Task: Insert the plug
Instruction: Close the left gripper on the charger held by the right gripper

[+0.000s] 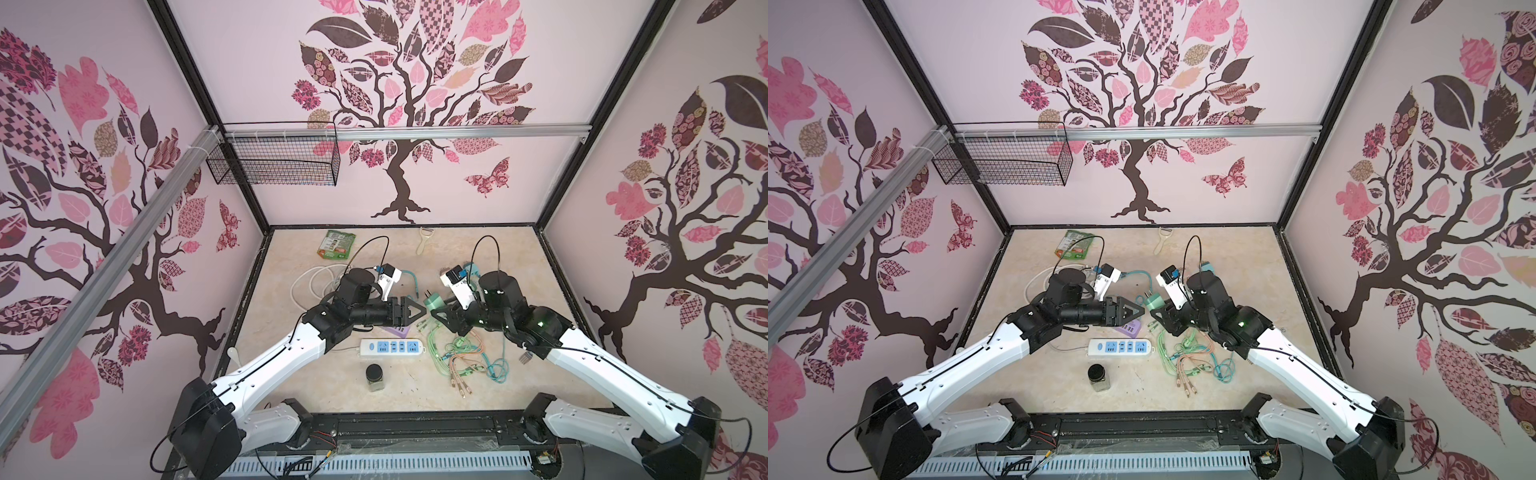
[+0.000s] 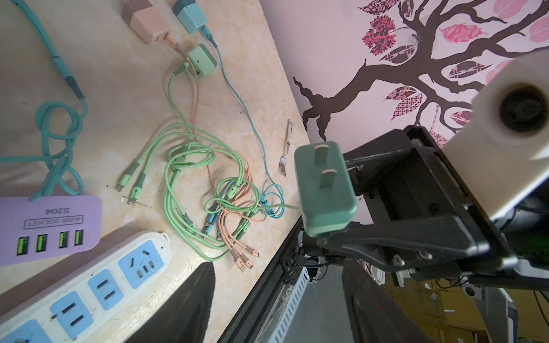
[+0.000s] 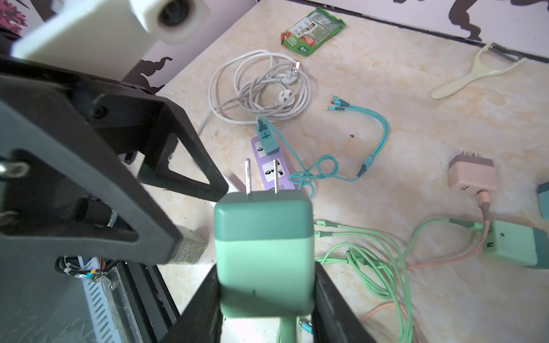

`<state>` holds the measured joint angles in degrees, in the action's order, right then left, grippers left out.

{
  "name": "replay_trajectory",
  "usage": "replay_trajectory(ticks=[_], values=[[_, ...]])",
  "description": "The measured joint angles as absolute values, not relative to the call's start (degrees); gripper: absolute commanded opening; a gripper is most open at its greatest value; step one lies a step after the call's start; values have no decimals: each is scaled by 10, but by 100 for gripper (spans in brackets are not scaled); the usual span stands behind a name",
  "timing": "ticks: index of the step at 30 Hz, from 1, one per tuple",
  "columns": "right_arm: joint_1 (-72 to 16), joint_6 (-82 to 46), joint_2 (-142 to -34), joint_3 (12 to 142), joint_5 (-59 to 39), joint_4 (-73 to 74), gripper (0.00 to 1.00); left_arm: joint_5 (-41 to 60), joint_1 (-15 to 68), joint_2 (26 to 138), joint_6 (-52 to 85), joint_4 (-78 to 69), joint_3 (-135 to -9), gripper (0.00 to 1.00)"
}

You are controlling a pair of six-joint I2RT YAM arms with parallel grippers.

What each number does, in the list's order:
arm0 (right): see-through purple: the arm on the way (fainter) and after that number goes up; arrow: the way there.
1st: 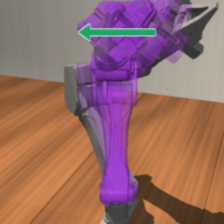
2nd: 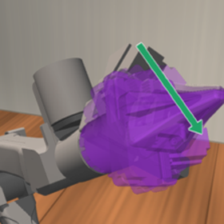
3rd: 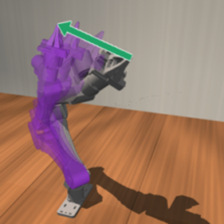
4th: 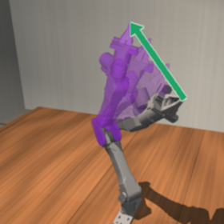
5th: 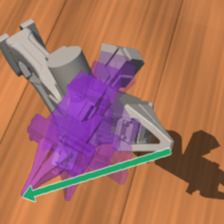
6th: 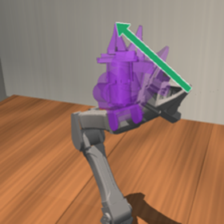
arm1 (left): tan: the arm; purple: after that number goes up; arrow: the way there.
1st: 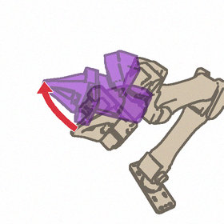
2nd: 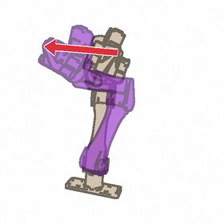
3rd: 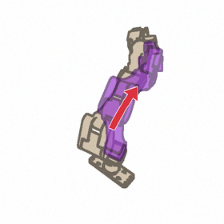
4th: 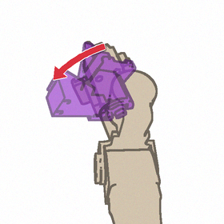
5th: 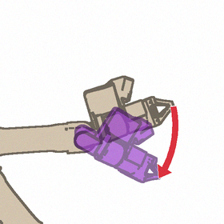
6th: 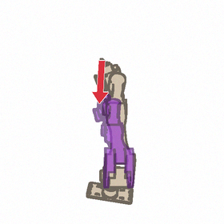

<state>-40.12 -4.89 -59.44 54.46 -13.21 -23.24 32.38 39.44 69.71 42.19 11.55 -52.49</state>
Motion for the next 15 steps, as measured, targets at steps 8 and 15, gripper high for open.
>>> replay_trajectory(ticks=[8,15], values=[[-416,-46,-594,545,-124,-239,23,331,399,710,448,81,-533,63],[-444,-41,-594,545,-107,-242,23,334,402,717,456,70,-540,55]])
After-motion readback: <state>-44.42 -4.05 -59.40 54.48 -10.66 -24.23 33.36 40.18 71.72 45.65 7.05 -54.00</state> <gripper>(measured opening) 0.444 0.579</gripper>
